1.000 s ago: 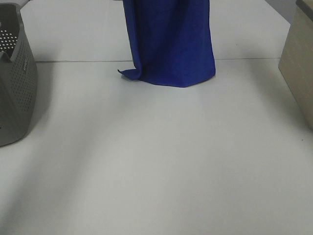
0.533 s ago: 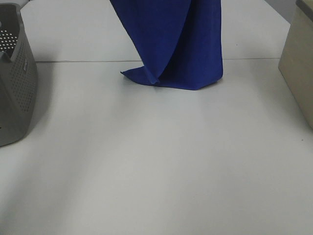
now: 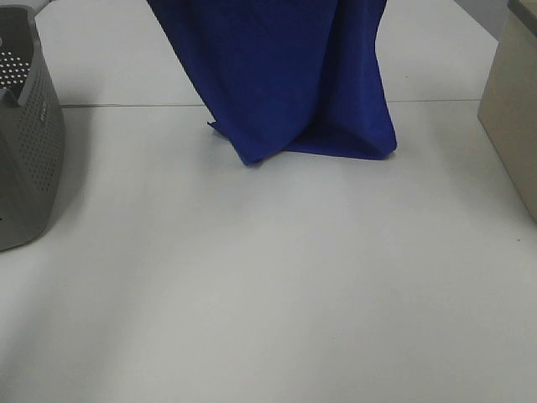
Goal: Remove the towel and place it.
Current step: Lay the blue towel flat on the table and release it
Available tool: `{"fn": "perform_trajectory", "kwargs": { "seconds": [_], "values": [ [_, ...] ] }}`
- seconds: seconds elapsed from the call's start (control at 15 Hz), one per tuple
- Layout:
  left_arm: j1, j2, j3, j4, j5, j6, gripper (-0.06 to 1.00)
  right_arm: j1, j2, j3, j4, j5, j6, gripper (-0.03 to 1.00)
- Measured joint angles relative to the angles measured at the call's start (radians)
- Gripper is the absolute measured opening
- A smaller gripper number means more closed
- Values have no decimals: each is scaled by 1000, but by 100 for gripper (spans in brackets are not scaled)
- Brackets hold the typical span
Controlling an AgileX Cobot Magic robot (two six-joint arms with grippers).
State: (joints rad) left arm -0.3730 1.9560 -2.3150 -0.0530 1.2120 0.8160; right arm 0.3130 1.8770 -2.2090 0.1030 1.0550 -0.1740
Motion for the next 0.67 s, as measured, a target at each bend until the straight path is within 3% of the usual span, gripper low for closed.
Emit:
{"fn": "perform_trajectory", "kwargs": {
  "seconds": [0.13,0.27,0.33,0.47,0.67],
  "values": [
    [0,-51,20,-34,2,-106,0,0,-1,0,45,113,6,1],
    [-1,-113,105,-6,2,-156,0,0,-4,0,83,156,6,1],
    [-18,-214,265,-1,4,-109,0,0,-30,51,96,161,8,1],
    [-36,-320,410,-52,7,-31,0,0,-92,159,97,163,14,1],
    [-40,-460,588,-122,7,-2,0,2,-217,341,104,163,27,1]
  ]
}}
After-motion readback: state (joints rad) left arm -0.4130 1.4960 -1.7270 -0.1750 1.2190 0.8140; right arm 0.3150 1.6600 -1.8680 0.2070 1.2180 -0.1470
